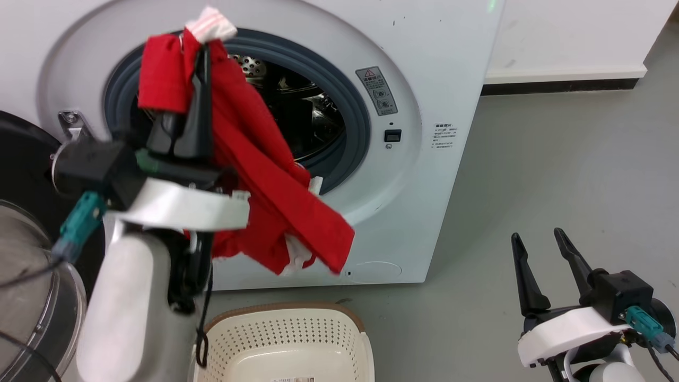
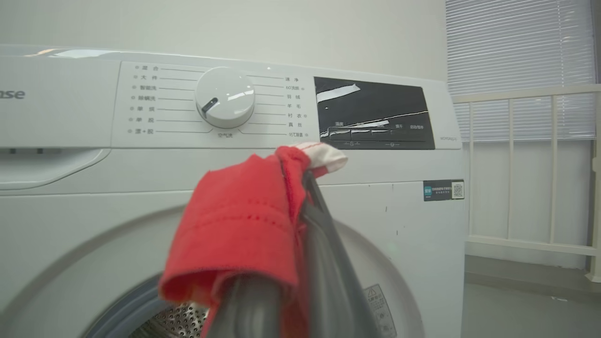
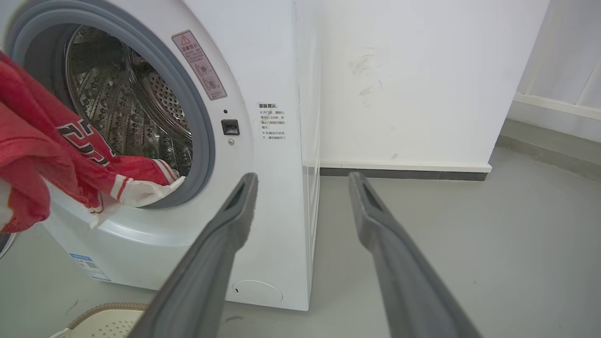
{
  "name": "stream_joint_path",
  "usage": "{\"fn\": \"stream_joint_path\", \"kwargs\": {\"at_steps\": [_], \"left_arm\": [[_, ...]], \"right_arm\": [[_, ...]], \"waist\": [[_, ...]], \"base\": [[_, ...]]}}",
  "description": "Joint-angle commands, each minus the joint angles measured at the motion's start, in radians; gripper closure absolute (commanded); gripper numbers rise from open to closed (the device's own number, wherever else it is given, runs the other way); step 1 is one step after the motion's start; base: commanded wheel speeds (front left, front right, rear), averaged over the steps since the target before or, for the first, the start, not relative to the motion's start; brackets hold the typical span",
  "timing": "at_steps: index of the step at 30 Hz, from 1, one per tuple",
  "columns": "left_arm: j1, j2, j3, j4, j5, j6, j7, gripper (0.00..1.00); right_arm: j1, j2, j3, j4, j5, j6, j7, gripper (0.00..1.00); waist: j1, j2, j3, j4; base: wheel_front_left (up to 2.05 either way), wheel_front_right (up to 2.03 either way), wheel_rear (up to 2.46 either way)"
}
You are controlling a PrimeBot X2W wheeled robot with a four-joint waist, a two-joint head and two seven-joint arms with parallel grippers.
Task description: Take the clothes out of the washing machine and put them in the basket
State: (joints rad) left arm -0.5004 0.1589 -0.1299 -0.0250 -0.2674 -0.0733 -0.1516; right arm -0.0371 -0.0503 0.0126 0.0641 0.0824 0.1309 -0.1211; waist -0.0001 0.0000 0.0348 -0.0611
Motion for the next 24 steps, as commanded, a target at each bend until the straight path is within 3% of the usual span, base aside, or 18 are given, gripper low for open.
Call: {"fn": "stream_joint_path", "kwargs": {"at_steps": [1,10,16,19,24], "left_arm": [[0.063,-0.007,-0.006,-0.074,-0.007,0.014,0.017,1.00],[0.335,-0.039,-0.075,-0.360,-0.024,0.064,0.093,1.00],[0.447,-0.051,-0.088,-0.441,-0.040,0.098,0.119,1.00],[0.498,-0.049,-0.098,-0.455,-0.044,0.109,0.134,1.00],[0.579,-0.050,-0.100,-0.353,-0.047,0.133,0.139,1.00]], "right_arm": [[0.003,0.001,0.004,-0.001,0.006,0.000,-0.001,0.00],[-0.006,0.000,0.006,-0.002,0.004,0.000,-0.002,0.00],[-0.003,0.000,0.006,-0.005,-0.002,0.000,0.003,0.00],[-0.006,0.000,0.006,-0.010,-0.002,0.000,0.005,0.00],[-0.021,0.000,0.009,-0.016,-0.006,0.000,0.006,0.00]], "waist": [[0.0001,0.0000,0.005,0.005],[0.0001,0.0000,0.017,0.024],[0.0001,0.0000,0.024,0.043],[0.0001,0.0000,0.033,0.056],[0.0001,0.0000,0.058,0.069]], "base": [[0.00,0.00,0.00],[0.00,0.00,0.00],[0.00,0.00,0.00],[0.00,0.00,0.00],[0.00,0.00,0.00]]}}
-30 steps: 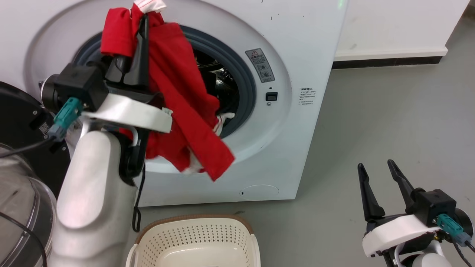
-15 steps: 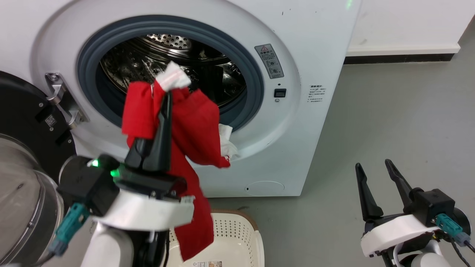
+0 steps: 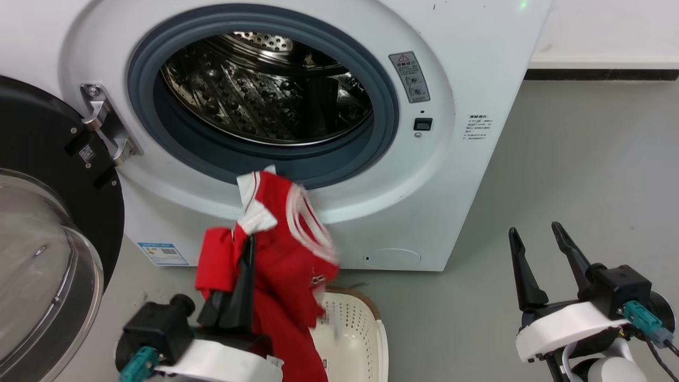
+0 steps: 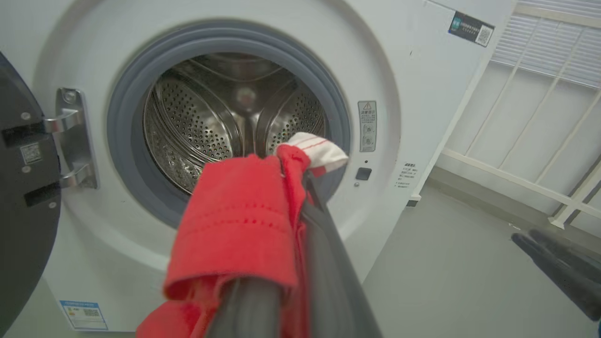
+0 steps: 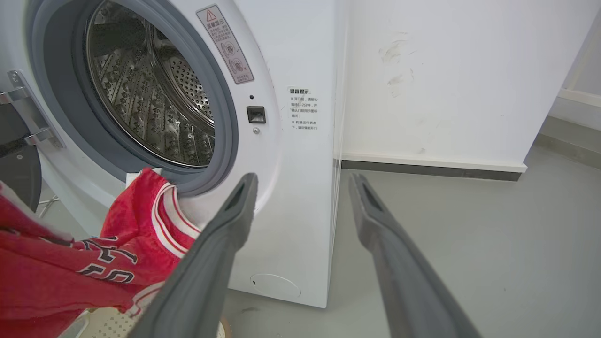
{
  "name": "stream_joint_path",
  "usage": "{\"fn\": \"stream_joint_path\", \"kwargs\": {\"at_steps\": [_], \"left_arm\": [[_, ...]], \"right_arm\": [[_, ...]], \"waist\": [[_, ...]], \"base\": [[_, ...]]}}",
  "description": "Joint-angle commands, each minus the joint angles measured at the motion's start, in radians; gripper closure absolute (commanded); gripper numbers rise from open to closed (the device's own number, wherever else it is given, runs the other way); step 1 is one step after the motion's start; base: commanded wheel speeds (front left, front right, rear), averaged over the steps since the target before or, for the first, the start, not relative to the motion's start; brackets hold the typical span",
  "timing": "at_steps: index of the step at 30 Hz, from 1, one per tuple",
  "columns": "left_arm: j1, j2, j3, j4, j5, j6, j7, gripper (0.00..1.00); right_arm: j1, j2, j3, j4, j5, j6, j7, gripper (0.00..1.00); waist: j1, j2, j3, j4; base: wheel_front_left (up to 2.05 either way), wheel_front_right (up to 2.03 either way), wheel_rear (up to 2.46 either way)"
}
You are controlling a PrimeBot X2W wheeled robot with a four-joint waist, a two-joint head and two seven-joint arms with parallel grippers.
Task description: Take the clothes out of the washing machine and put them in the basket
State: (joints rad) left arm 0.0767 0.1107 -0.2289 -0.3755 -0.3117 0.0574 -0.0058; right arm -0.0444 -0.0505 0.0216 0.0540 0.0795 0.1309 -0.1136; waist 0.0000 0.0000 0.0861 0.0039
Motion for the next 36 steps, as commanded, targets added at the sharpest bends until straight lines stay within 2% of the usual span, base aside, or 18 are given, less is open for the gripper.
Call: {"fn": "stream_joint_path", "kwargs": {"at_steps": [1,8,14,28,36], "left_arm": [[0.014,-0.004,0.000,0.033,-0.009,0.003,-0.015,1.00],[0.017,-0.021,-0.036,0.306,-0.036,-0.036,-0.096,1.00],[-0.055,-0.038,-0.049,0.529,-0.071,-0.062,-0.144,1.00],[-0.473,-0.054,0.030,1.125,-0.131,-0.109,-0.258,1.00],[-0.642,-0.057,0.117,1.273,-0.102,-0.107,-0.261,1.00]], "right_arm": [[-0.017,0.001,0.001,-0.007,-0.004,0.000,0.000,0.00],[-0.043,0.001,0.007,-0.016,-0.016,0.000,0.007,0.00],[-0.070,0.001,0.013,-0.038,-0.031,0.000,0.017,0.00],[-0.160,0.001,0.024,-0.103,-0.080,0.000,0.046,0.00],[-0.196,0.001,0.023,-0.120,-0.086,0.000,0.039,0.00]], "waist": [[0.0000,0.0000,0.013,0.006],[0.0000,0.0000,0.070,0.011],[0.0000,0.0000,0.147,0.001],[0.0000,0.0000,0.430,-0.024],[0.0000,0.0000,0.555,-0.052]], "base": [[0.00,0.00,0.00],[0.00,0.00,0.00],[0.00,0.00,0.00],[0.00,0.00,0.00],[0.00,0.00,0.00]]}}
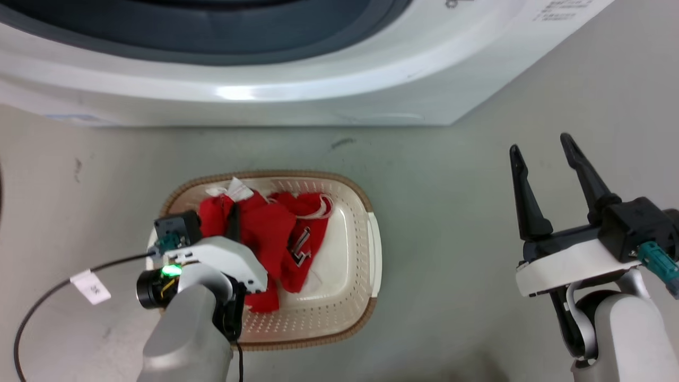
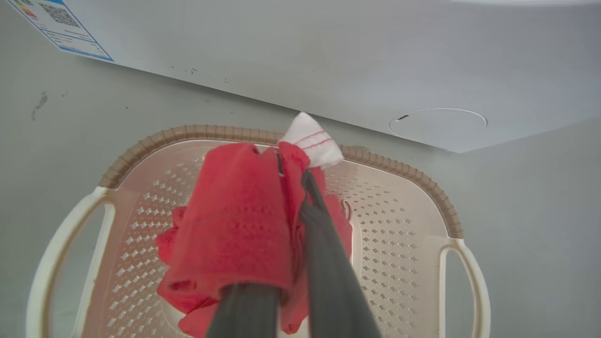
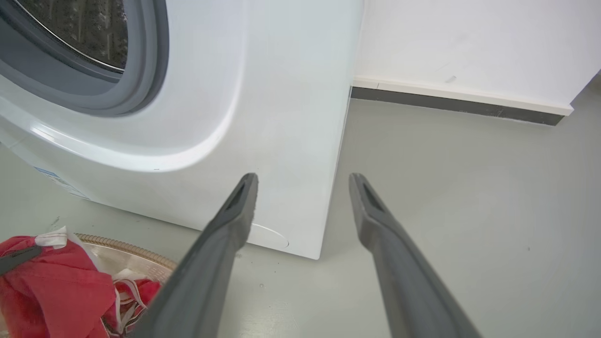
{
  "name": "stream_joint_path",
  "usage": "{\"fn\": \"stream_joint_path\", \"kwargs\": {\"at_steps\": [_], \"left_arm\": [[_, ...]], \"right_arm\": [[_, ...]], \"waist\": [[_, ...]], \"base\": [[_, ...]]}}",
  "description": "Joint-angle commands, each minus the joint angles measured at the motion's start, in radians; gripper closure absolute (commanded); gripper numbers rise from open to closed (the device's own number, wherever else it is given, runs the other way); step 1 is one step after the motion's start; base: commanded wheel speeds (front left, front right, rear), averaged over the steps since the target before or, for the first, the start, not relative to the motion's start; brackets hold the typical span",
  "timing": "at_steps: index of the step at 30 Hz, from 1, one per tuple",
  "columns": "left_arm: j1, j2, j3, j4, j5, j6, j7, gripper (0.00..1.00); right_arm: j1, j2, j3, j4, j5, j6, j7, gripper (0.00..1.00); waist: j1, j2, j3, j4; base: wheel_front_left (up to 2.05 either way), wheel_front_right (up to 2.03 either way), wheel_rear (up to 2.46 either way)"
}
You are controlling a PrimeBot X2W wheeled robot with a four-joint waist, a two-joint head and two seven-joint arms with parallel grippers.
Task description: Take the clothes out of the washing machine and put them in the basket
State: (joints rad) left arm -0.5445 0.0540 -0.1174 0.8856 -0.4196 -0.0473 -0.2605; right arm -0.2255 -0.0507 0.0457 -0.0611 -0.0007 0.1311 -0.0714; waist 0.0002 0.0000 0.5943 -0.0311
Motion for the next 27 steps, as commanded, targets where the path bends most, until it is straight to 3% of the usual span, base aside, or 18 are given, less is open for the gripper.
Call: {"fn": "stream_joint_path", "kwargs": {"at_steps": [1,14,16,17,18,27], "left_arm": [[-0.037,-0.001,0.009,0.034,0.013,0.000,-0.006,1.00],[-0.179,0.010,0.047,0.287,0.046,0.031,-0.006,1.00],[-0.188,0.010,0.051,0.308,0.043,0.030,-0.005,0.54],[-0.192,0.010,0.052,0.315,0.043,0.030,-0.005,0.18],[-0.194,0.012,0.054,0.320,0.044,0.031,-0.005,0.00],[-0.072,0.015,0.080,0.228,0.070,0.017,-0.005,0.00]], "right_arm": [[-0.020,0.001,-0.001,-0.007,-0.007,-0.001,-0.004,0.00],[-0.067,0.001,0.025,0.012,0.009,-0.001,-0.032,0.00],[-0.072,0.001,0.023,0.021,0.011,-0.001,-0.037,0.00],[-0.074,0.001,0.023,0.027,0.012,-0.001,-0.041,0.00],[-0.076,0.001,0.024,0.036,0.013,-0.001,-0.044,0.00],[-0.057,0.001,0.020,0.156,0.045,-0.001,-0.094,0.00]], "waist": [[-0.0002,0.0000,0.061,-0.020],[-0.0002,0.0000,0.176,-0.065],[-0.0002,0.0000,0.180,-0.066],[-0.0002,0.0000,0.180,-0.067],[-0.0002,0.0000,0.176,-0.067],[-0.0002,0.0000,-0.017,-0.057]], "base": [[0.00,0.00,0.00],[0.00,0.00,0.00],[0.00,0.00,0.00],[0.00,0.00,0.00],[0.00,0.00,0.00],[0.00,0.00,0.00]]}}
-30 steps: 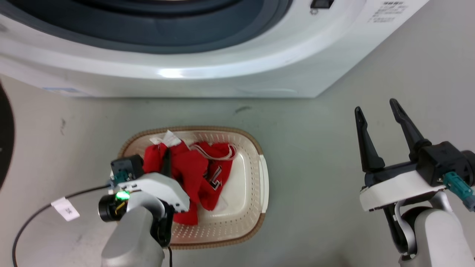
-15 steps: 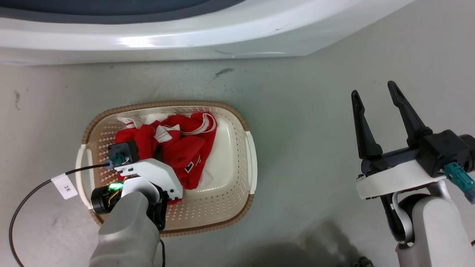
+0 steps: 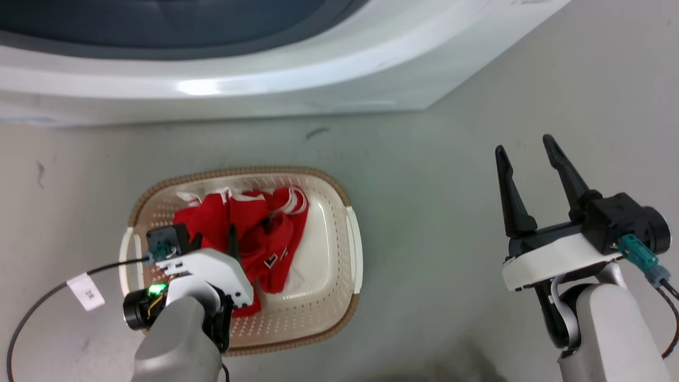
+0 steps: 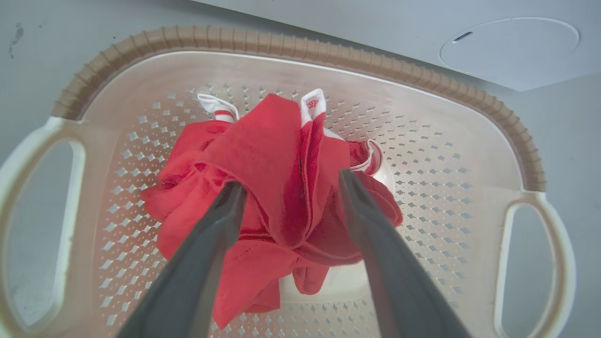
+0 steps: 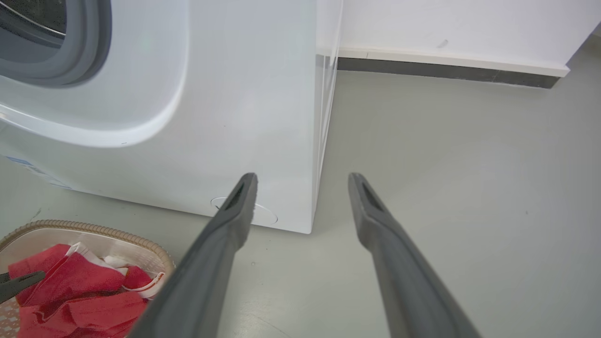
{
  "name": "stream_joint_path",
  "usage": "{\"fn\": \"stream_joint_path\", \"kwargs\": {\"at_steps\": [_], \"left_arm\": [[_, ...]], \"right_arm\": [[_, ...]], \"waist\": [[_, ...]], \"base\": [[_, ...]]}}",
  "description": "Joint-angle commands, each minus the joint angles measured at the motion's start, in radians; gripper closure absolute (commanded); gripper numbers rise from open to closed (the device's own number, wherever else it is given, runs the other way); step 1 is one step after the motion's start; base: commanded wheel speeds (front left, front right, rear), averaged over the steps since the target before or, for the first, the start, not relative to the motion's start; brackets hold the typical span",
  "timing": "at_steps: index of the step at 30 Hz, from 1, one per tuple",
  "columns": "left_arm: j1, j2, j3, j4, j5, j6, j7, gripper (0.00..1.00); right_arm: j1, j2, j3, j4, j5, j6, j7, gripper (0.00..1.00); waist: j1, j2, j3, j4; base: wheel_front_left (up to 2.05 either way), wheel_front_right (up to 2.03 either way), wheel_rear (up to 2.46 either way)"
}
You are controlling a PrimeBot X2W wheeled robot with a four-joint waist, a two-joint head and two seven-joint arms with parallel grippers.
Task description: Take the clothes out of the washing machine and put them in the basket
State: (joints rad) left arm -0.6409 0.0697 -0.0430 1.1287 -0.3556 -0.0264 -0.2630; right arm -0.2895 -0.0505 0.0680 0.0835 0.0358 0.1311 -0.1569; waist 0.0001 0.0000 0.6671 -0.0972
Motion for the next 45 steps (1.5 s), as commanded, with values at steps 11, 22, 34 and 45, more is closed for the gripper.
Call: {"fn": "stream_joint_path", "kwargs": {"at_steps": [11,22,34,45], "left_arm": [[0.209,-0.012,0.054,-0.239,0.060,-0.014,-0.002,0.00],[0.353,-0.019,0.091,-0.602,0.137,-0.010,-0.003,0.00],[0.453,-0.015,0.064,-0.916,0.237,-0.013,-0.003,0.00],[0.551,-0.006,0.063,-0.924,0.256,-0.007,-0.003,0.00]], "right_arm": [[0.081,0.001,-0.029,0.090,0.012,-0.001,-0.023,0.00],[0.157,0.001,-0.063,0.060,0.015,-0.001,-0.008,0.00],[0.230,0.001,-0.087,-0.024,0.009,-0.001,0.026,0.00],[0.299,0.001,-0.077,-0.037,0.025,-0.001,0.040,0.00]], "waist": [[-0.0001,0.0000,-0.352,0.052],[-0.0001,0.0000,-0.514,0.076],[-0.0001,0.0000,-0.599,0.079],[-0.0001,0.0000,-0.655,0.064]], "base": [[0.00,0.00,0.00],[0.00,0.00,0.00],[0.00,0.00,0.00],[0.00,0.00,0.00]]}}
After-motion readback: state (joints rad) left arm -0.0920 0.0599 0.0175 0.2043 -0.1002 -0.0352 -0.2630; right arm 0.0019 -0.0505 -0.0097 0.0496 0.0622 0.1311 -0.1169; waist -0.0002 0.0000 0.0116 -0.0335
